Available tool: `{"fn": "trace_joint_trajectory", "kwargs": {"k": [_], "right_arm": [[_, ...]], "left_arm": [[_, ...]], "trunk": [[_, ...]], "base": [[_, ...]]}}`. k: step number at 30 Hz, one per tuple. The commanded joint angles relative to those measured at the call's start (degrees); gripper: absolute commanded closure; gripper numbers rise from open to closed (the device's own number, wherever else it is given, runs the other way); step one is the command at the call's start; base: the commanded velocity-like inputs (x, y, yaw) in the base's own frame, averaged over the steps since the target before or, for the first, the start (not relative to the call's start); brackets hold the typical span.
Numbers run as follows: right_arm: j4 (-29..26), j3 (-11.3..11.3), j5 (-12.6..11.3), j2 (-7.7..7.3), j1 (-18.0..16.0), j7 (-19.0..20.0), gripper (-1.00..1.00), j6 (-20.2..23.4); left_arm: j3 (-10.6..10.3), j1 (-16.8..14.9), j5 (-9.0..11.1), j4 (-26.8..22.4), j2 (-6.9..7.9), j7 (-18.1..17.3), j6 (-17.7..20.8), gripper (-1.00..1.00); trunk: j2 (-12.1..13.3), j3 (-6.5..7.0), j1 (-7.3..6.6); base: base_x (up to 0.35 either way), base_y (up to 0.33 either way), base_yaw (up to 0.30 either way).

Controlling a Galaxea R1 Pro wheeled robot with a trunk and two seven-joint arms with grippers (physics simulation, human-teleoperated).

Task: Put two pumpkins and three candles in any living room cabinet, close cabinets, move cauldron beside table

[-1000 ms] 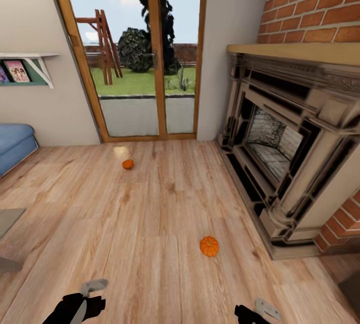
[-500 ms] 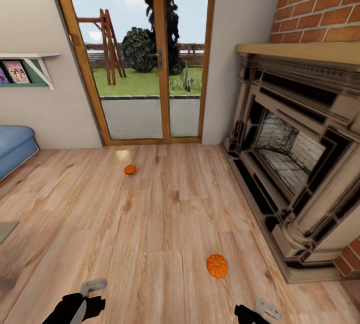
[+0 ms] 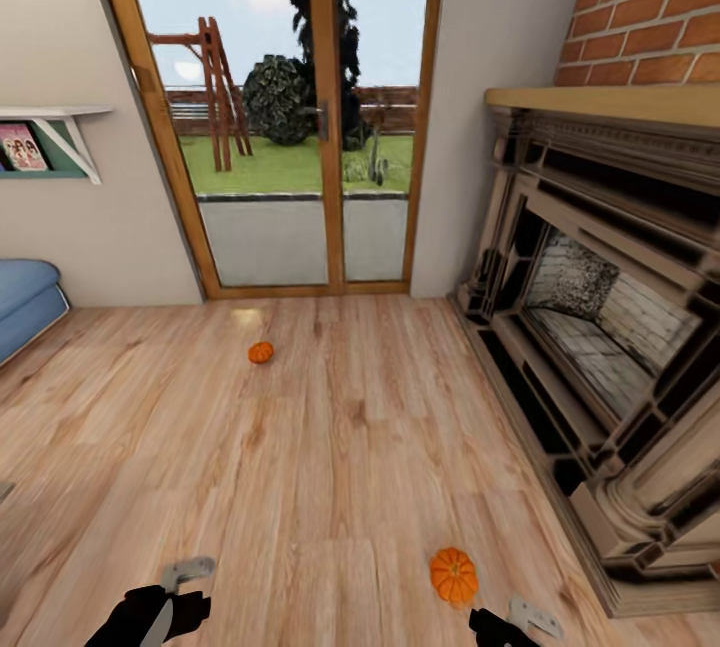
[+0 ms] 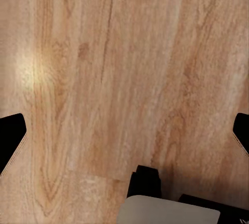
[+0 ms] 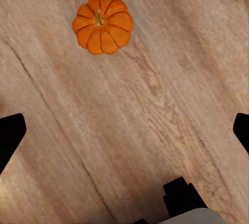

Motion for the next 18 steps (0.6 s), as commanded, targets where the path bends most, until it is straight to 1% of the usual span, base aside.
{"fn": "trace_joint_trajectory", "kwargs": {"k": [1, 5, 7, 9, 10, 11, 12, 13, 14, 15, 16, 18], "right_arm": [[0.0, 0.0, 0.0, 0.0, 0.0, 0.0, -1.0, 0.0], [0.0, 0.0, 0.0, 0.0, 0.0, 0.0, -1.0, 0.0], [0.0, 0.0, 0.0, 0.0, 0.0, 0.0, -1.0, 0.0], [0.0, -0.2, -0.1, -0.04, 0.0, 0.0, -1.0, 0.0], [0.0, -0.3, -0.2, -0.08, 0.0, 0.0, -1.0, 0.0], [0.0, -0.4, -0.4, -0.25, 0.0, 0.2, -1.0, 0.0], [0.0, -0.4, -0.5, -0.36, 0.0, 0.2, -1.0, 0.0], [0.0, -0.4, -0.6, -0.56, 0.0, 0.3, -1.0, 0.0], [0.0, -0.5, -0.7, -0.76, 0.0, 0.3, -1.0, 0.1], [0.0, -0.5, -0.7, -0.83, 0.0, 0.4, -1.0, 0.0], [0.0, -0.5, -0.7, -0.98, 0.0, 0.4, -1.0, 0.0], [0.1, -0.6, -0.8, -1.13, 0.0, 0.5, -1.0, 0.1]], "left_arm": [[0.0, 0.0, 0.0, 0.0, 0.0, 0.0, 0.0, -1.0], [0.0, -0.1, 0.1, -0.1, 0.12, -0.1, 0.0, -1.0], [0.1, -0.3, 0.3, -0.2, 0.26, -0.3, 0.4, -1.0], [1.1, -0.5, 1.2, -1.4, 0.42, -0.4, 2.8, -1.0], [2.1, -0.5, 2.2, -2.6, 0.65, -1.0, 5.1, -1.0], [3.9, -0.5, 4.1, -4.7, 1.0, -3.2, 9.5, -1.0], [4.4, -0.5, 4.6, -5.4, 1.09, -4.4, 10.9, -1.0], [5.2, -0.5, 5.3, -6.6, 1.42, -7.1, 13.5, -1.0], [5.7, -0.5, 5.8, -7.4, 2.14, -10.3, 15.5, -1.0], [5.9, -0.5, 5.9, -7.7, 2.63, -11.9, 16.2, -1.0], [6.3, -0.5, 6.3, -8.3, 4.11, -16.9, 17.6, -1.0], [6.5, -0.5, 6.6, -8.7, 6.1, -23.3, 18.8, -1.0]], "trunk": [[0.0, 0.0, 0.0], [0.0, 0.0, 0.0], [0.0, 0.0, 0.0], [0.0, 0.0, 0.0], [0.0, 0.0, 0.0], [0.0, 0.0, 0.0], [0.0, 0.0, 0.0], [0.0, 0.0, 0.0], [0.0, 0.0, 0.0], [0.0, 0.0, 0.0], [-0.4, -0.18, 0.22], [-1.2, -0.54, 0.66]], "base": [[0.331, 0.11, 0.0], [0.328, 0.089, 0.0], [0.213, 0.028, 0.0], [0.079, 0.01, 0.0], [0.039, 0.005, 0.0], [0.02, 0.003, 0.0], [0.016, 0.002, 0.0], [0.01, 0.001, 0.0], [0.007, 0.001, 0.0], [0.005, 0.001, 0.0], [0.003, 0.0, 0.0], [0.001, 0.0, 0.0]]}}
